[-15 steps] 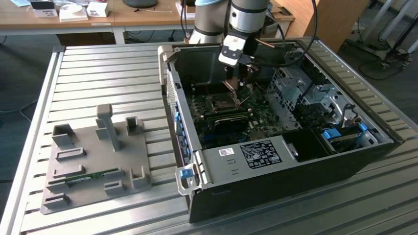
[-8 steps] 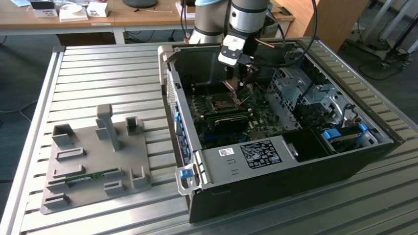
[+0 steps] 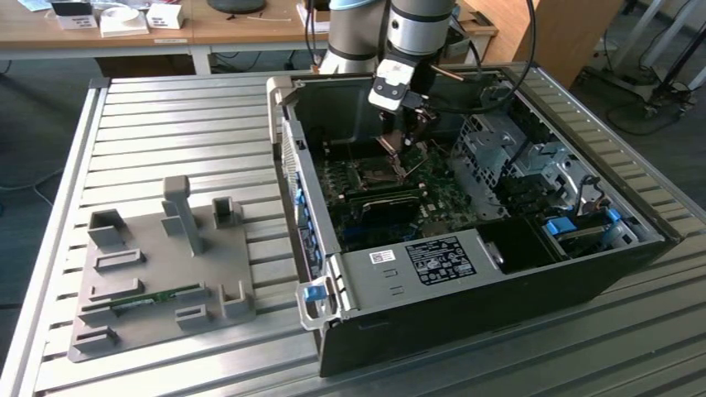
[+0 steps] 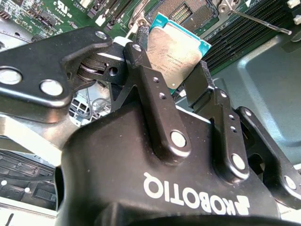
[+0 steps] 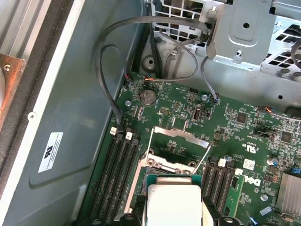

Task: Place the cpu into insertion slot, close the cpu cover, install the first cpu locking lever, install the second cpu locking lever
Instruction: 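Place the cpu into insertion slot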

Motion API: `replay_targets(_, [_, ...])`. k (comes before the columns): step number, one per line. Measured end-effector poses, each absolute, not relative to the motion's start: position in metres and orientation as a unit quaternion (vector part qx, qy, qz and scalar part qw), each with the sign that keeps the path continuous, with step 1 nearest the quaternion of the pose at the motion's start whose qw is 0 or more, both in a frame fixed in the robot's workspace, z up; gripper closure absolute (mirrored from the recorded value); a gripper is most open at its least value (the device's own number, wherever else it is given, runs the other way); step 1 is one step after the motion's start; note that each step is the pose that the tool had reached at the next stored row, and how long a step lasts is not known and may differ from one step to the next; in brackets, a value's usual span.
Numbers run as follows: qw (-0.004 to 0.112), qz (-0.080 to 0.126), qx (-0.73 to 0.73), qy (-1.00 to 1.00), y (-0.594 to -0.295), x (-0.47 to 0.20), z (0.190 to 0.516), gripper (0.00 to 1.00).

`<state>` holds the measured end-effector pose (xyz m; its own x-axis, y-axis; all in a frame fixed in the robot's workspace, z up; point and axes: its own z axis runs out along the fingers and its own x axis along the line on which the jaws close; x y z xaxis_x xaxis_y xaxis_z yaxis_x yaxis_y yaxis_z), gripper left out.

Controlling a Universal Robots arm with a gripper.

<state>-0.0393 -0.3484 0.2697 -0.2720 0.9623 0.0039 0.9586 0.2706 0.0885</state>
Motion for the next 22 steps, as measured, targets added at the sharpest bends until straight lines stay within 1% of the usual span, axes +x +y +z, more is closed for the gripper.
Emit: replay_targets(22, [0.028,0.034,0.667,0.743,-0.3484,-0.0393,0.2694,0.46])
